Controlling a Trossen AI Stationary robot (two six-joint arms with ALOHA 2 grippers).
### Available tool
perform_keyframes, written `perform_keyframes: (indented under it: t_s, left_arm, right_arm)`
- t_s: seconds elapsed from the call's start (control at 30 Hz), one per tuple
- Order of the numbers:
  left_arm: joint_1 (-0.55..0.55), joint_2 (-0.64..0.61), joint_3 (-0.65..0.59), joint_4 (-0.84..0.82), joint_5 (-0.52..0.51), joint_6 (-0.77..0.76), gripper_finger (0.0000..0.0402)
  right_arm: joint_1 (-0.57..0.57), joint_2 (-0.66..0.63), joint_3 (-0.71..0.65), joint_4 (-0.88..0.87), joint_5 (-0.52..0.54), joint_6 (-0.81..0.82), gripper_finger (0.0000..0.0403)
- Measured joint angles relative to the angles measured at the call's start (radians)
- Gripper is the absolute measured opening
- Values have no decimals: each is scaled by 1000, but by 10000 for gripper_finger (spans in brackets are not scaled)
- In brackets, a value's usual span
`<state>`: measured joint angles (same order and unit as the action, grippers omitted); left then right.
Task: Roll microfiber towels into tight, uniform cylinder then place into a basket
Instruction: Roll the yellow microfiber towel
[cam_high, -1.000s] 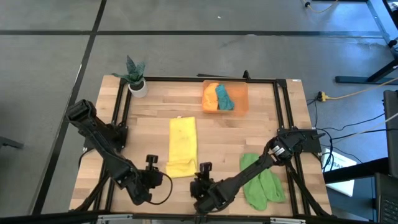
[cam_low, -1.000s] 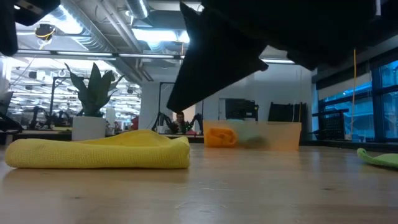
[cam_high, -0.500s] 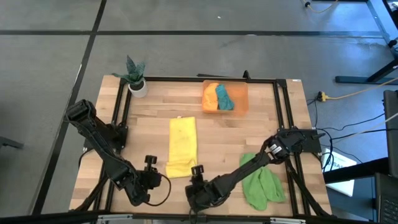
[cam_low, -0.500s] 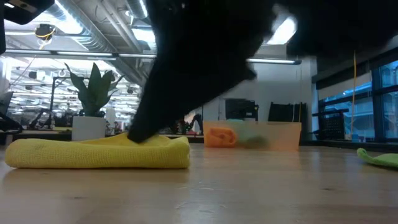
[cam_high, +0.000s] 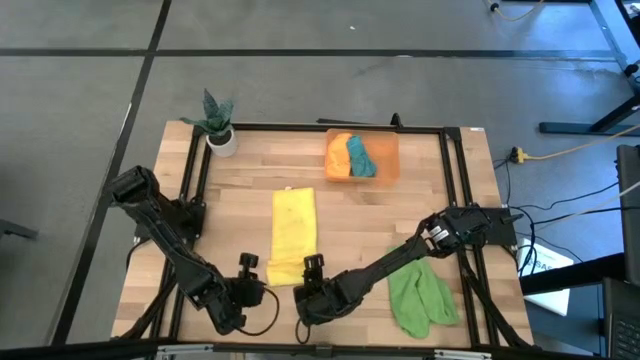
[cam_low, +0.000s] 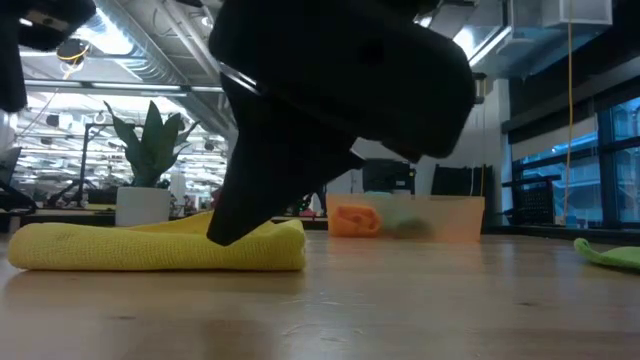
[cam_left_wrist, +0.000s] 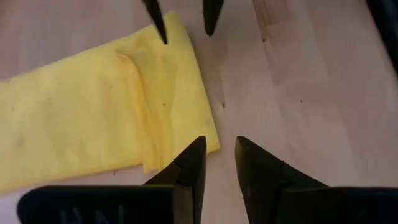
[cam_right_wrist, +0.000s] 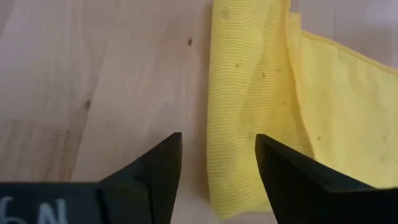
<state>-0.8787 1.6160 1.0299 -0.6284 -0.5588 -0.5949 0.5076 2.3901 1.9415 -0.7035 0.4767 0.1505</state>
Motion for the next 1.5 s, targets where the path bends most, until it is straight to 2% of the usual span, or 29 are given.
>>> perform_keyframes:
  t_s: [0.2,0.53,0.73,1.2,1.5]
  left_arm:
    - [18,88,-6,64,-9,147,77]
    - [106,209,-6,91,2,152,77]
    - [128,218,-6,95,78,149,77]
    - [132,218,-6,96,80,134,77]
    - [132,218,-6,98,81,134,77]
  right_arm:
    - [0,0,0,-6,0,0,204]
    - [0,0,-1,-44,0,4,204]
    - [0,0,-1,-69,0,5,204]
    - [-20,36,2,-85,5,-22,204]
    - [-12,54,2,-80,122,18,194]
